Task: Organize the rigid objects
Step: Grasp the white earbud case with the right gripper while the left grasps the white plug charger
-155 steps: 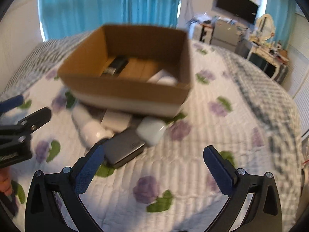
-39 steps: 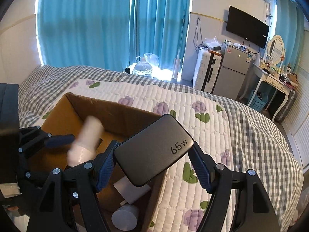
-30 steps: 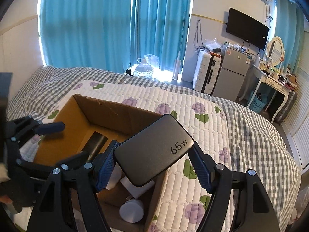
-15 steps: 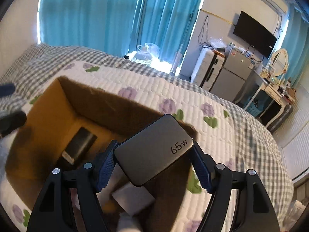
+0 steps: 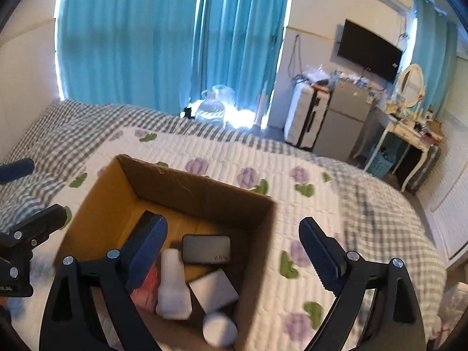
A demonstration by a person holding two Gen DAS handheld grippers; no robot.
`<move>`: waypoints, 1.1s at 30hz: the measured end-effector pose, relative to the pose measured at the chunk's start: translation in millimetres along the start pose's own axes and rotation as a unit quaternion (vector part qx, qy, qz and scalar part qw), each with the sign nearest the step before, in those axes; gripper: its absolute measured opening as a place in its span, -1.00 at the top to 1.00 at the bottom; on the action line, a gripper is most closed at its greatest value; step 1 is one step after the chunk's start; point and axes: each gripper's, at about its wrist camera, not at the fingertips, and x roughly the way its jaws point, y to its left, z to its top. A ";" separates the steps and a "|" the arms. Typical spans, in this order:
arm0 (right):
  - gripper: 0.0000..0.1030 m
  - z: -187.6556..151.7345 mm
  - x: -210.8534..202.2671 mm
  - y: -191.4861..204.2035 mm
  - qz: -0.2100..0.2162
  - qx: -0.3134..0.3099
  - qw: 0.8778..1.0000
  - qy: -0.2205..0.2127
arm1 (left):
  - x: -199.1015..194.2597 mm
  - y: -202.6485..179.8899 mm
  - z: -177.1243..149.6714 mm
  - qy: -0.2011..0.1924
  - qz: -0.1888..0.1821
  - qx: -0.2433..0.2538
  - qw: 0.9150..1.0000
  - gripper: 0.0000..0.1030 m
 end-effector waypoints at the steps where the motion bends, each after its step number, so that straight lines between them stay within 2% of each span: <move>1: -0.79 -2.5 -13.6 0.3 -0.004 0.000 1.000 -0.003 | -6.5 -1.1 -0.4 -0.002 -0.003 0.002 1.000 -0.99; 5: -0.80 -13.5 -65.2 -7.0 -0.008 0.012 1.000 -0.012 | -34.4 -5.6 -11.1 -0.003 -0.004 0.006 1.000 -0.99; 8: -0.80 -28.1 -89.5 -2.8 -0.007 0.010 1.000 -0.010 | -48.6 -5.2 -27.5 0.004 -0.003 -0.001 1.000 -0.99; 13: -0.87 -70.5 -105.0 8.7 -0.006 0.002 1.000 -0.011 | -50.3 -5.2 -63.2 0.023 0.001 -0.012 1.000 -0.99; 16: -0.97 -98.5 -92.2 16.6 -0.005 0.000 1.000 -0.002 | -37.7 -8.2 -85.3 0.042 0.007 -0.022 0.999 -0.99; 21: -0.97 -139.4 -38.2 25.6 -0.012 0.010 0.999 0.050 | -4.7 -19.7 -121.3 0.073 -0.001 -0.031 0.997 -0.99; 24: -0.97 -161.1 -11.1 30.1 0.001 0.014 0.996 0.087 | 12.5 -23.3 -141.9 0.089 0.009 -0.020 0.996 -0.99; 26: -0.96 -165.8 -0.1 30.9 0.010 0.020 0.995 0.098 | 21.8 -22.8 -149.5 0.105 0.010 -0.020 0.994 -0.99; 29: -0.95 -168.1 13.7 38.9 -0.001 0.000 0.995 0.102 | 27.6 -18.7 -155.0 0.115 0.011 -0.029 0.993 -0.99; 33: -0.67 -176.6 41.9 42.1 0.006 -0.005 0.990 0.142 | 33.2 -17.4 -158.6 0.132 0.028 -0.031 0.990 -0.99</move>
